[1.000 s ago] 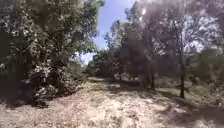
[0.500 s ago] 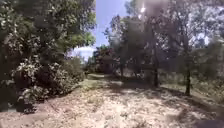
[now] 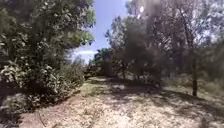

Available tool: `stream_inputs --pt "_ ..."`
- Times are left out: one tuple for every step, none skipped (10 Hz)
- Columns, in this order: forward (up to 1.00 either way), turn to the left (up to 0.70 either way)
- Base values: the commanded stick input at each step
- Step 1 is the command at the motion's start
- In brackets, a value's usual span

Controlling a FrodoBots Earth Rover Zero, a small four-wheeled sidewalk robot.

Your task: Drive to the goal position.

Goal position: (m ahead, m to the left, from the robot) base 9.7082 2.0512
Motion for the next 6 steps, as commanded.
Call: stream_inputs --pt "0.7 0.0" --pt "0.7 0.0" --pt "0.7 0.0" --pt "0.7 0.0" --pt "0.7 0.0" --pt "0.7 0.0"
